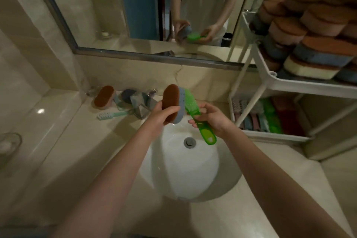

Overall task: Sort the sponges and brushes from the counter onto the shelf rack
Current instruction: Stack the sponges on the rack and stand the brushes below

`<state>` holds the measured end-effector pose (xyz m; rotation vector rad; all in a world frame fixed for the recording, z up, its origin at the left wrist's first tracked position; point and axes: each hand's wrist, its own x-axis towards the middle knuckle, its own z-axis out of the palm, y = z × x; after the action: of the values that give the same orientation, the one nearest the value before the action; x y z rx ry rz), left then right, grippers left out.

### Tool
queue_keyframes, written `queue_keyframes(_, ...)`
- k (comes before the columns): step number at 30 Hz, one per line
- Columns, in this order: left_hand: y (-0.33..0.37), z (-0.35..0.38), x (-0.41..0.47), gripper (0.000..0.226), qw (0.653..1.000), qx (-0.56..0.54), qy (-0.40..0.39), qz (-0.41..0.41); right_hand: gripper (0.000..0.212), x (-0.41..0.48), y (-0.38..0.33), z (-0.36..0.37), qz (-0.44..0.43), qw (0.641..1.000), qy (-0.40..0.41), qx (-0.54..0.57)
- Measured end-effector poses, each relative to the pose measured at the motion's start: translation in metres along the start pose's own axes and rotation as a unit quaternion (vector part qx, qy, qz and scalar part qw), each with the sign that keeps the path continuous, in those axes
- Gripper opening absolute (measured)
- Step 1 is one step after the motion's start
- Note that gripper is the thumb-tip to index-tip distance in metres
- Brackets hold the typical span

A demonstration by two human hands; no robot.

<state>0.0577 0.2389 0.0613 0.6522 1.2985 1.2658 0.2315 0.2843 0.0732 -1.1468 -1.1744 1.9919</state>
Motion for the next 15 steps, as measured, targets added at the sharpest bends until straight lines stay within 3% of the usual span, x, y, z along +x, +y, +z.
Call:
queue_keyframes(3,-0.006,0.027,-0.008,0.032,0.997,-0.033,-0.066,-0.031,0.031,-0.015,0.007,-0.03,0.015,1.0,0.024,-0.005)
queue_keyframes(7,-0.011,0.059,-0.017,0.056,0.99,-0.024,-0.125,-0.054,0.032,-0.028,0.014,-0.057,0.026,0.999,0.026,-0.021)
queue_keyframes(15,-0.02,0.081,-0.015,0.045,0.999,-0.035,-0.032,-0.008,0.011,-0.035,0.027,-0.097,0.039,0.989,0.011,-0.142)
